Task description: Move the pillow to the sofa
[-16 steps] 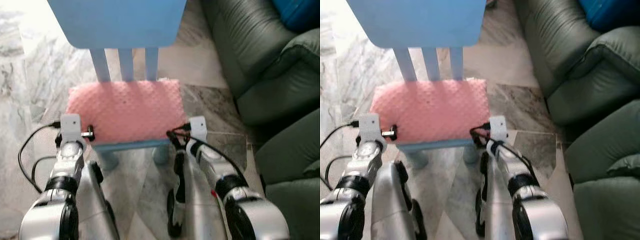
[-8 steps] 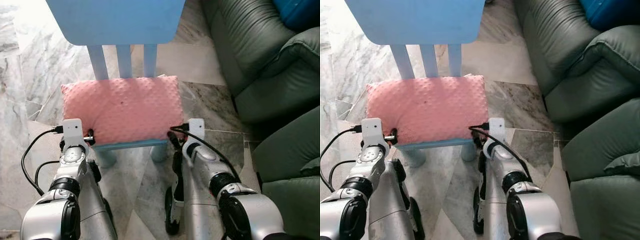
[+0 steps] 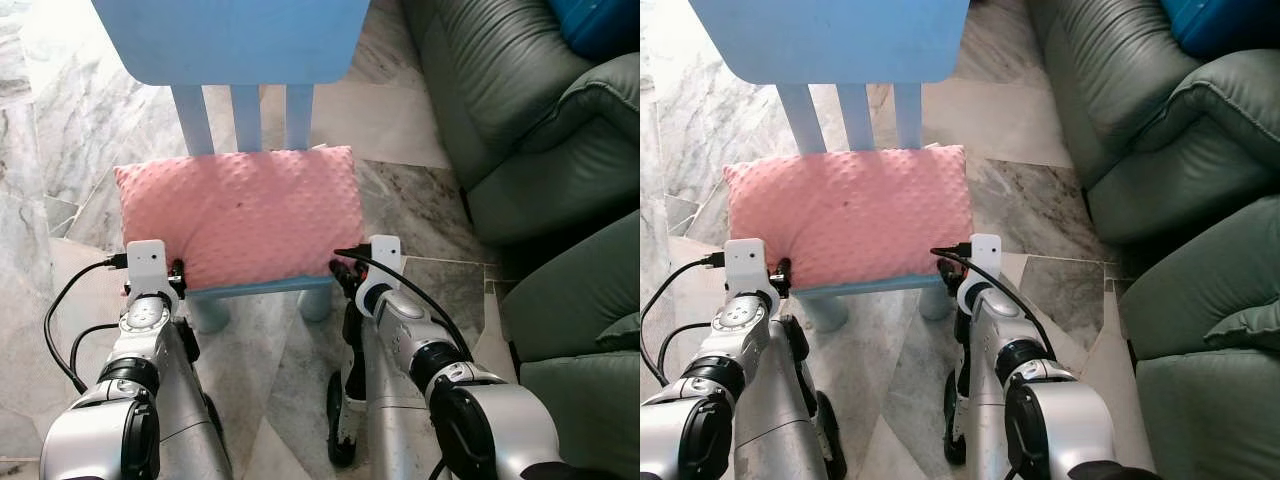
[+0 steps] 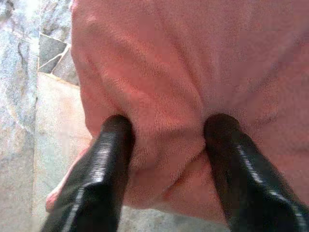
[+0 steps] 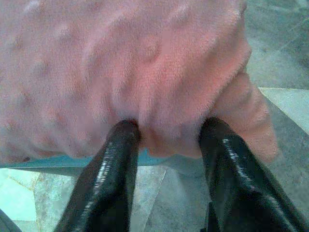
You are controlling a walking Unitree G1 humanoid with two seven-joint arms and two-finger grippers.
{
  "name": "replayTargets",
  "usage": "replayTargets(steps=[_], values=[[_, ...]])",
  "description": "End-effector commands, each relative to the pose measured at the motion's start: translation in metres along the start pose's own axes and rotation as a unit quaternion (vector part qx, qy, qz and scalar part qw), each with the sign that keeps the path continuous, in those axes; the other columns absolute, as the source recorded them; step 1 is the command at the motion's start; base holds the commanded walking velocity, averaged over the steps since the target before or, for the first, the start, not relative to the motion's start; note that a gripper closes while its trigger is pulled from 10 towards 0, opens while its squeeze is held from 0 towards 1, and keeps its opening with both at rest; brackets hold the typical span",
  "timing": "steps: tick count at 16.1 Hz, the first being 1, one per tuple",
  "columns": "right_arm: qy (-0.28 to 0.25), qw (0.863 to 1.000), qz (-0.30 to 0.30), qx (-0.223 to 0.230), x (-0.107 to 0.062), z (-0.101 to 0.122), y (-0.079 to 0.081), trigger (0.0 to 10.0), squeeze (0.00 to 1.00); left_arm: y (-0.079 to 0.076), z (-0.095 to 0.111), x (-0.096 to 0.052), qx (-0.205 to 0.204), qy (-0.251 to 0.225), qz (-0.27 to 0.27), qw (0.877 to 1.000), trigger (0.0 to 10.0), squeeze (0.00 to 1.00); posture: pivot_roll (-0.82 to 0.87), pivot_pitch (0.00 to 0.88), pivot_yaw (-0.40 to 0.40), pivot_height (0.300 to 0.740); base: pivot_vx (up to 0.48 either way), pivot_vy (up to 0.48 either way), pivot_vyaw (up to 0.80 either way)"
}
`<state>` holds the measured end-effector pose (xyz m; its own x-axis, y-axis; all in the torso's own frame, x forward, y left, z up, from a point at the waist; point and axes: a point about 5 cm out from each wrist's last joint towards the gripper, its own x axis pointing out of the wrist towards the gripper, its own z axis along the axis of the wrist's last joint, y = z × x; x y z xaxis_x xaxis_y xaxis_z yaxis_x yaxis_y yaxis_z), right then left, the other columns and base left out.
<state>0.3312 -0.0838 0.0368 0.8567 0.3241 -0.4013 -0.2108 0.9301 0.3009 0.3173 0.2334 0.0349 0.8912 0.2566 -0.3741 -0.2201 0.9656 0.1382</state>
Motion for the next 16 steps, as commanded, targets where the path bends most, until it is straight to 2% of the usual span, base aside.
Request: replayTargets(steps=[1, 7, 11, 14, 15, 16], values=[[0.019, 1.000, 0.001, 0.003, -0.002, -0.010, 0.000, 0.0, 0.00, -0.003, -0.028, -0.007, 0.009, 0.057, -0.012, 0.998, 0.0, 0.00, 0.10, 0.341, -0.152, 0.498, 0.000, 0.000, 0.00], [0.023, 1.000, -0.013, -0.001, -0.005, -0.012, -0.010, 0.0, 0.00, -0.008, -0.030, -0.008, -0.017, 0.062, -0.020, 0.998, 0.0, 0.00, 0.09, 0.320, -0.154, 0.498, 0.000, 0.000, 0.00], [0.003, 1.000, -0.011, -0.013, -0.001, 0.007, -0.012, 0.0, 0.00, -0.012, -0.013, -0.002, -0.020, 0.049, -0.020, 0.998, 0.0, 0.00, 0.09, 0.263, -0.158, 0.498, 0.000, 0.000, 0.00], [-0.025, 1.000, 0.000, -0.010, 0.003, 0.026, -0.008, 0.0, 0.00, -0.010, -0.006, 0.002, -0.040, 0.055, -0.018, 0.998, 0.0, 0.00, 0.09, 0.202, -0.156, 0.498, 0.000, 0.000, 0.00], [-0.028, 0.999, 0.005, -0.014, 0.004, 0.030, -0.007, 0.0, 0.00, -0.011, -0.002, 0.003, -0.040, 0.051, -0.023, 0.998, 0.0, 0.00, 0.09, 0.181, -0.153, 0.498, 0.000, 0.000, 0.00], [-0.031, 0.998, 0.034, -0.041, 0.004, 0.035, -0.004, 0.0, 0.00, -0.012, 0.007, 0.006, -0.034, 0.041, -0.024, 0.998, 0.0, 0.00, 0.10, 0.131, -0.145, 0.498, 0.000, 0.000, 0.00]])
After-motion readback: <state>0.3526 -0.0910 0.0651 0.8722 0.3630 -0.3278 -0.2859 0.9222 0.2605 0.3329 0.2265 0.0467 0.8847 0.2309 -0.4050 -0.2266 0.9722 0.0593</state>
